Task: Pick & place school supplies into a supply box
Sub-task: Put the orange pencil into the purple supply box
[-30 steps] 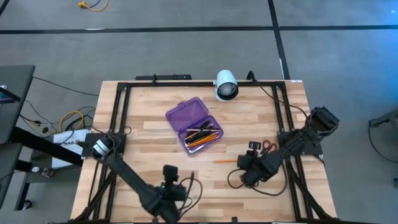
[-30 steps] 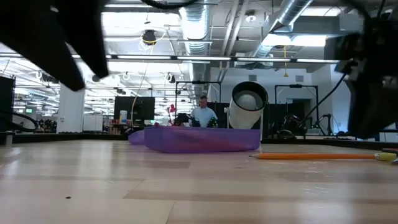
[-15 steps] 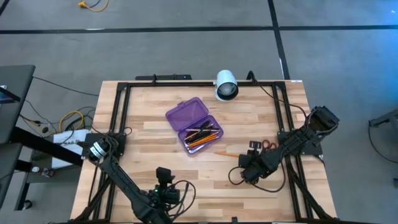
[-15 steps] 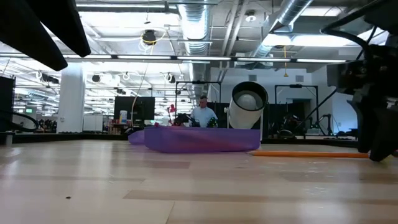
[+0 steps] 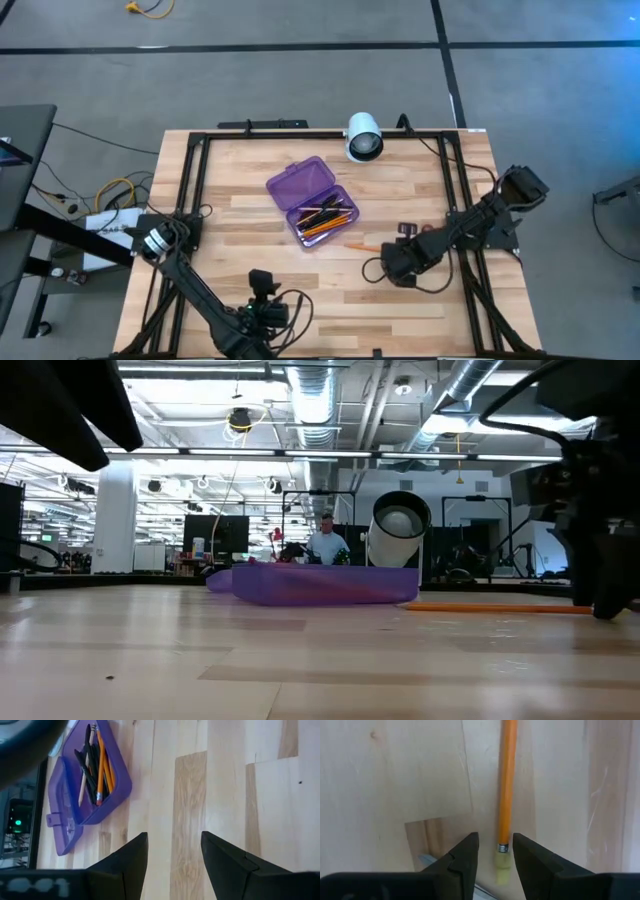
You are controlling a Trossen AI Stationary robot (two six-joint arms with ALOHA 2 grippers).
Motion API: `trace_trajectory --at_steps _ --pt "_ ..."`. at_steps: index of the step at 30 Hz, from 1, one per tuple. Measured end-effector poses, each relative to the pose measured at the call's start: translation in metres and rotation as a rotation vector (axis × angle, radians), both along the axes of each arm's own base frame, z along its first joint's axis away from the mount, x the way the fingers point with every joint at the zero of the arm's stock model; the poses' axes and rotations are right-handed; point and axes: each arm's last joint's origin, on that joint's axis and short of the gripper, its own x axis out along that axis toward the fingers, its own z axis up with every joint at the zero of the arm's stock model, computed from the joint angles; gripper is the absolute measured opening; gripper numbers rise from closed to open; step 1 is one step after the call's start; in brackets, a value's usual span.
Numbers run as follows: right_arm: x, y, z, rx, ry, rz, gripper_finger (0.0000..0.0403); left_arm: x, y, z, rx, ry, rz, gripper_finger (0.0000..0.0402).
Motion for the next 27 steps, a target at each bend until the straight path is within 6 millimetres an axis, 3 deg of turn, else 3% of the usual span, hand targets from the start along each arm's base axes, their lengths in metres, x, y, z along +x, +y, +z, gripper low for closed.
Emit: trace_trajectory --at_steps 13,27 --pt "0.009 -0.018 0.006 0.098 0.011 -0.009 0.0114 -0.001 -0.001 0.0 0.023 0.006 -0.025 0.0176" --pt "0.013 -0.021 0.005 0.157 0.007 0.038 0.0009 -0.001 0.002 0.001 0.069 0.001 -0.034 0.0176"
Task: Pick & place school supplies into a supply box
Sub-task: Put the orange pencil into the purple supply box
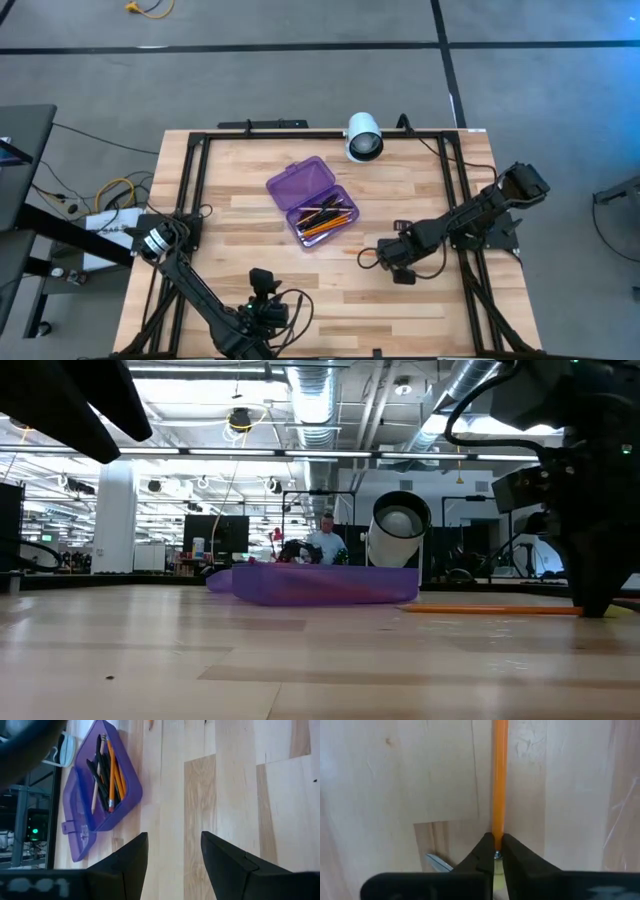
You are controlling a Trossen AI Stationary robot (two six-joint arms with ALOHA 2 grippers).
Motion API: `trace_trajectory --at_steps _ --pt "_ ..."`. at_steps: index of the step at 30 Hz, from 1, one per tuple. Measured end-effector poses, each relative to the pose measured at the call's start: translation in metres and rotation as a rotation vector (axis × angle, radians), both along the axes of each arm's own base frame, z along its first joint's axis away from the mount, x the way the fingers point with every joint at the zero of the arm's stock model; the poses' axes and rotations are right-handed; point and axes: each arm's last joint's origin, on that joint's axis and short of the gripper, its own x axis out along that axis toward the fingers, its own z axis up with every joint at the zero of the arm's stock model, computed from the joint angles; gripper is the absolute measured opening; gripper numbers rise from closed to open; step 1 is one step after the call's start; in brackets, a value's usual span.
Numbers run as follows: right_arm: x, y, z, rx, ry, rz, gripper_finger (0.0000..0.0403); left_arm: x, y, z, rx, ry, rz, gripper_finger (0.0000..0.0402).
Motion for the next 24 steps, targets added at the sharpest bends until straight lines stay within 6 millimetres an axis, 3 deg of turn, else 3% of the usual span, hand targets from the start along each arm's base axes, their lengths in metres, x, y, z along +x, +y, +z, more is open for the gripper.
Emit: trace_trajectory --at_steps 11,24 --pt "-0.001 0.012 0.0 -0.041 -0.056 0.059 0.0004 0.0 0.0 0.0 -0.003 -0.008 0.007 0.0176" --pt "0.0 0.036 0.003 -0.249 -0.264 0.212 0.0001 -0.005 0.006 0.002 0.032 0.009 0.06 0.0176"
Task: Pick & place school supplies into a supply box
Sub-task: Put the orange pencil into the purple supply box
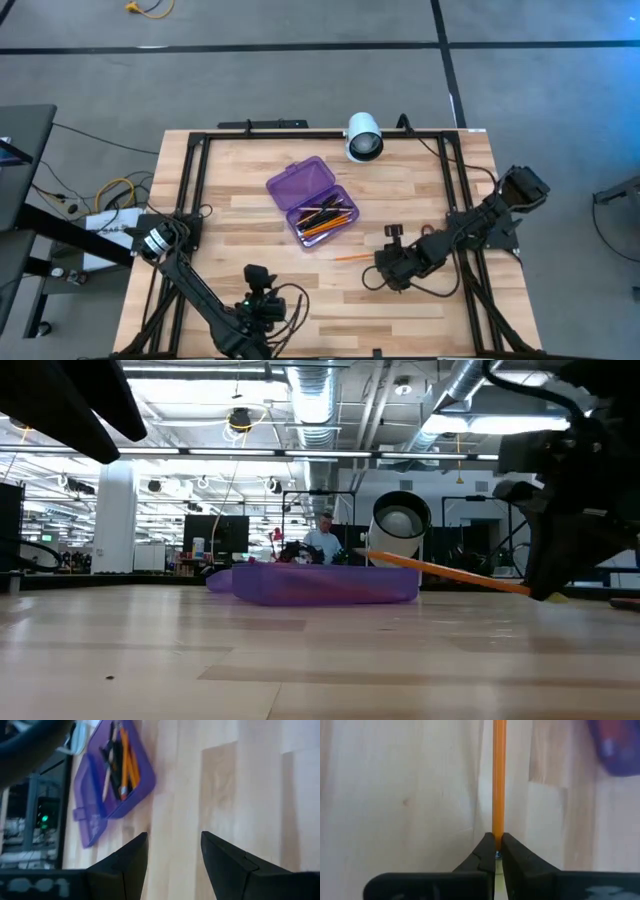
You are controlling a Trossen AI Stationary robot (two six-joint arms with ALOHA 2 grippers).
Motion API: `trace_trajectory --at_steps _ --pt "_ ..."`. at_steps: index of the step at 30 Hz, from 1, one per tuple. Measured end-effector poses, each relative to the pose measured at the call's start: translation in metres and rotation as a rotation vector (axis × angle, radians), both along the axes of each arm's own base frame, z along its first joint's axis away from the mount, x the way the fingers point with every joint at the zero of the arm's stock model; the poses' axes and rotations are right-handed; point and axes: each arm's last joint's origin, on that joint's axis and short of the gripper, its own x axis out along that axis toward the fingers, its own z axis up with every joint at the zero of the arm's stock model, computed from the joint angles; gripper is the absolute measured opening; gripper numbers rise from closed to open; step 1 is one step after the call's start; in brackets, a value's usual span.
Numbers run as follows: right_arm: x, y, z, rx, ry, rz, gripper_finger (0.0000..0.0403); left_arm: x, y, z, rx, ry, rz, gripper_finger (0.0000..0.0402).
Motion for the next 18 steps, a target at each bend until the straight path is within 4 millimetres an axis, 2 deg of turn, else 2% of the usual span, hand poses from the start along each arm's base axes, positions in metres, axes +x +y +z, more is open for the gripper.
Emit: trace_trajectory --at_steps 9,18 --pt "0.001 0.001 0.004 -0.123 -0.053 0.02 0.0 -0.015 0.005 0.005 0.048 -0.011 0.112 0.0176" --pt "0.028 -0.008 0.03 -0.23 -0.121 0.067 0.0 -0.02 0.002 0.005 0.043 -0.03 0.124 0.0176"
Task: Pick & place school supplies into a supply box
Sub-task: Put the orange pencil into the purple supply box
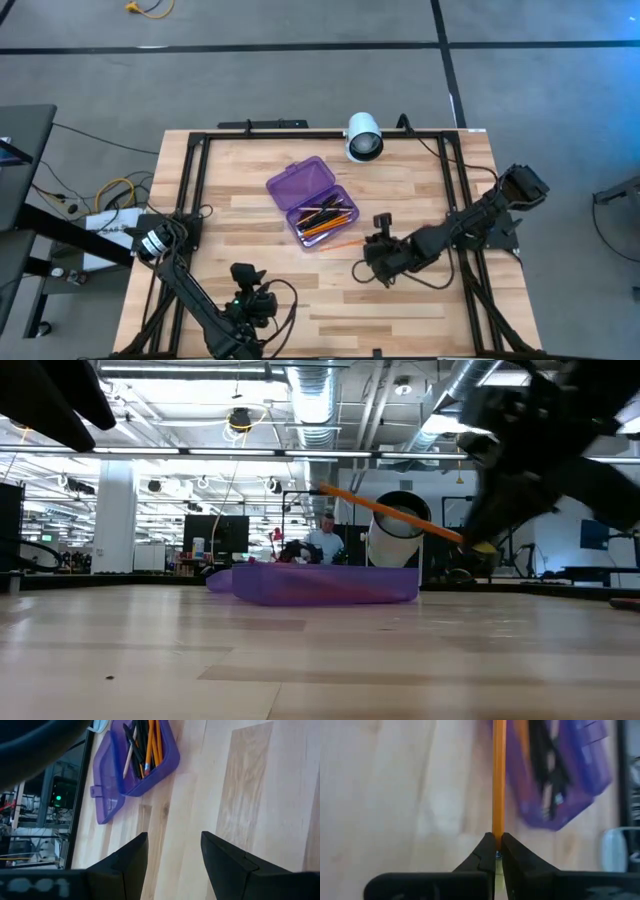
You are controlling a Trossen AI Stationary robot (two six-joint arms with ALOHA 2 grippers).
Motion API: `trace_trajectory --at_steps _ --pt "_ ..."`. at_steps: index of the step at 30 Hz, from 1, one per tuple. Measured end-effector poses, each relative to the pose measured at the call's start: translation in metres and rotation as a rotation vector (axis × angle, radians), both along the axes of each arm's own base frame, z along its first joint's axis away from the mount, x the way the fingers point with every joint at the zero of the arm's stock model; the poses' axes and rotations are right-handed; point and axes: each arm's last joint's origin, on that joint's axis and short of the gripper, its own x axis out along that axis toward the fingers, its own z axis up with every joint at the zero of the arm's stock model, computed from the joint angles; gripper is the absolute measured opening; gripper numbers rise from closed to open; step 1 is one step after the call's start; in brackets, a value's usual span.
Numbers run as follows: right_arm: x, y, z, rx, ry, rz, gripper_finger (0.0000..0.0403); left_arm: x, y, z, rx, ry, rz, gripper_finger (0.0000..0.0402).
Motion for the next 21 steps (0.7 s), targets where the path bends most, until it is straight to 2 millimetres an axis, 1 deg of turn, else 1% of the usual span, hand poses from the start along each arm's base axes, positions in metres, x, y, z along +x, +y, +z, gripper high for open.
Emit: trace_trajectory --at_steps 5,9,12,16,21 --pt "0.024 -0.02 0.012 -0.054 -0.069 0.024 0.0 0.0 0.0 0.0 0.003 -0.007 -0.001 0.0176" --pt "0.041 -0.046 0.018 -0.105 -0.117 0.036 0.0 0.0 0.0 0.0 0.002 -0.013 0.001 0.0176" --pt "0.049 -0.066 0.021 -0.117 -0.129 0.031 0.0 0.0 -0.001 0.0 0.002 -0.013 -0.001 0.0176" --pt "0.056 -0.087 0.022 -0.063 -0.138 0.047 0.0 0.0 0.0 0.0 0.008 -0.018 -0.005 0.0176" --pt "0.062 -0.098 0.01 -0.053 -0.108 0.042 0.0 0.0 0.0 0.001 0.018 -0.028 -0.013 0.0176"
